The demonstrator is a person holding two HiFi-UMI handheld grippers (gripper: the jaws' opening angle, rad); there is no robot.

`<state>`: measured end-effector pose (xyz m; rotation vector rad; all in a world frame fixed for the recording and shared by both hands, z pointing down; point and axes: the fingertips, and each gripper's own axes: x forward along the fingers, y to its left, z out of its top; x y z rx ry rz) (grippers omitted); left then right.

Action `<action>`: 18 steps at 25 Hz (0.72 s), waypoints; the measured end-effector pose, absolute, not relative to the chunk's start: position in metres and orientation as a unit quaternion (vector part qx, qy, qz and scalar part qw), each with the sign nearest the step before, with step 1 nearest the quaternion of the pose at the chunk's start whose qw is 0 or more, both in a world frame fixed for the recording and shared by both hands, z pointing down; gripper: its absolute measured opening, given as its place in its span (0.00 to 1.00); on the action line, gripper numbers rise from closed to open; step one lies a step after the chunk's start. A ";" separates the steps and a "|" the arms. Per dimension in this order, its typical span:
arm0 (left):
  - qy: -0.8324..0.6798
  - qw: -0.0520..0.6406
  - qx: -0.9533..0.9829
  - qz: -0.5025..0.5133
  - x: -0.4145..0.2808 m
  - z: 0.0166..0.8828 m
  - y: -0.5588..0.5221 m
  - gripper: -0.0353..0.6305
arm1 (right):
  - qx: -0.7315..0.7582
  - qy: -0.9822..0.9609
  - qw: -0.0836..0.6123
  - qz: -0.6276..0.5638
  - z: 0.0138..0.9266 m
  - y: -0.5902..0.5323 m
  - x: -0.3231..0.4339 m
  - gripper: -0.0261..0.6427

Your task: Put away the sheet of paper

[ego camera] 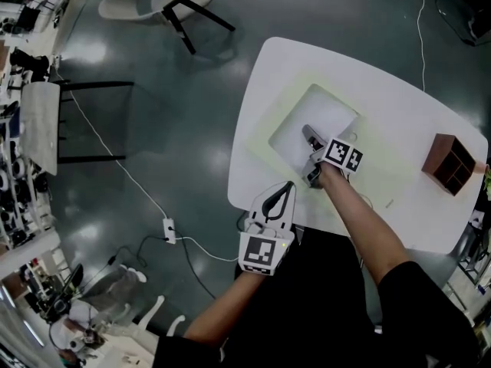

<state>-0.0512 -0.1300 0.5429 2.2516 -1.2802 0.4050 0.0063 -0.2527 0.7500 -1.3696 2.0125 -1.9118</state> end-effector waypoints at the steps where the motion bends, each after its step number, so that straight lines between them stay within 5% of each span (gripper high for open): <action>1: -0.469 0.250 0.833 0.153 -0.050 0.542 -0.131 0.06 | -0.440 0.649 0.024 -0.620 0.751 -0.253 0.005 0.04; 14: -0.446 0.220 0.854 0.150 -0.049 0.530 -0.141 0.06 | -0.438 0.642 0.032 -0.628 0.749 -0.259 0.001 0.05; 18: -0.445 0.220 0.856 0.145 -0.051 0.527 -0.139 0.06 | -0.466 0.633 0.030 -0.618 0.746 -0.258 0.010 0.23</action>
